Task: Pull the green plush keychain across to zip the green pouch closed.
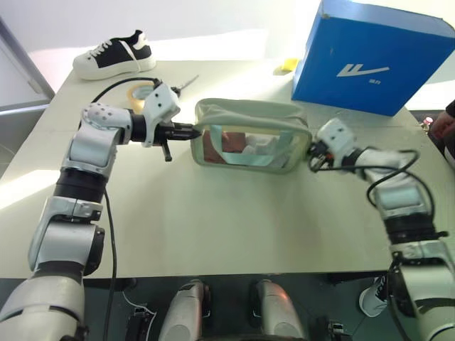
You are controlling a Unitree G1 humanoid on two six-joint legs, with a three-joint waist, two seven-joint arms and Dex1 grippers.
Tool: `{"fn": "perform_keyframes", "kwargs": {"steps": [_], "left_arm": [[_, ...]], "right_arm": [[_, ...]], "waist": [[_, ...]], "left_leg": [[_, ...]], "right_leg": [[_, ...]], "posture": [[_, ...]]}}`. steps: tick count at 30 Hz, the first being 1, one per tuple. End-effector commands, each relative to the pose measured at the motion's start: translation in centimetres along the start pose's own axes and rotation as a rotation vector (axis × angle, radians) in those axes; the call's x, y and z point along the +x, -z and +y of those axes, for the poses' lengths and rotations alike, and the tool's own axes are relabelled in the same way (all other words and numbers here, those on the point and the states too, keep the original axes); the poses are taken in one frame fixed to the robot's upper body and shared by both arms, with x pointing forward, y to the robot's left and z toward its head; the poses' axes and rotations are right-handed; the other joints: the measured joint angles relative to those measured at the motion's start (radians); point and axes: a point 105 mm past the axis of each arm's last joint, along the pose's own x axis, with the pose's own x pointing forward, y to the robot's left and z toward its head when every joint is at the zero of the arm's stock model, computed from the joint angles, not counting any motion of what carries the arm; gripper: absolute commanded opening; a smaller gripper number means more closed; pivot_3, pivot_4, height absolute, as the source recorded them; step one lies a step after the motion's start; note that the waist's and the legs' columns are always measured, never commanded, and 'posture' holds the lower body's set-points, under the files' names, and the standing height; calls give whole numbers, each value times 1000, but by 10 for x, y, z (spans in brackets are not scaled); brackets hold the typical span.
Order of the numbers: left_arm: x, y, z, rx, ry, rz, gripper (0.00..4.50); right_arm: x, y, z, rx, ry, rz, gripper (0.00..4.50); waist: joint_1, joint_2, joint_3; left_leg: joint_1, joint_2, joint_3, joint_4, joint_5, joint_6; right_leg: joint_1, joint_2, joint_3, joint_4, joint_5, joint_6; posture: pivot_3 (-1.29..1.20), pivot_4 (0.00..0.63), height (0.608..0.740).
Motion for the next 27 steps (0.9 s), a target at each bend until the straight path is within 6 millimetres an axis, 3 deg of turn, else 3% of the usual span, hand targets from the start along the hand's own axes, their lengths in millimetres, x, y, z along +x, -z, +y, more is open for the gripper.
{"fn": "perform_keyframes", "kwargs": {"steps": [1,4,8,13,14,15,18,24,27], "left_arm": [[-8,-13,4,44,-24,-22,0],[-8,-13,5,44,-36,-27,0],[-7,-13,5,42,-41,-28,0],[-6,-13,4,38,-39,-31,0],[-7,-13,4,38,-38,-32,0],[-7,-13,4,38,-38,-33,0],[-11,-16,5,26,-39,-47,1138],[-34,-27,9,-10,-37,-82,4265],[-51,-38,12,-39,-53,-98,4396]], "right_arm": [[4,3,5,-1,-2,0,44],[3,-1,-2,7,17,-10,44],[-8,-13,-16,28,11,-35,1504],[-36,-25,-43,-82,62,-18,4138],[-46,-27,-49,-118,50,-1,4453],[-55,-29,-53,-147,36,11,4453],[-81,-47,-56,-162,-69,11,4500],[-106,-101,-16,-54,-357,-125,4500],[-109,-119,-6,-47,-386,-172,4500]], "waist": [[0,0,0],[0,0,0],[0,0,0],[3,0,0],[3,0,0],[4,0,0],[3,0,0],[-4,0,0],[1,0,0]], "left_leg": [[0,0,0,0,0,0],[1,0,0,0,-1,1],[1,0,0,0,-1,1],[0,0,0,0,-1,2],[0,0,0,0,-1,2],[0,0,0,0,-1,2],[0,0,0,0,-2,2],[1,3,-1,0,-1,2],[0,4,-1,0,-2,2]], "right_leg": [[0,0,0,0,0,0],[1,0,0,0,0,0],[1,0,0,0,0,0],[1,0,0,-1,0,0],[1,0,0,-1,0,0],[0,0,0,-1,0,0],[0,0,0,-1,0,0],[0,0,0,-1,0,0],[-1,0,0,-1,0,-1]], "posture": [[0,150,740],[0,150,740],[0,150,740],[0,150,740],[0,150,740],[0,150,740],[0,150,740],[0,150,740],[0,150,740]]}}
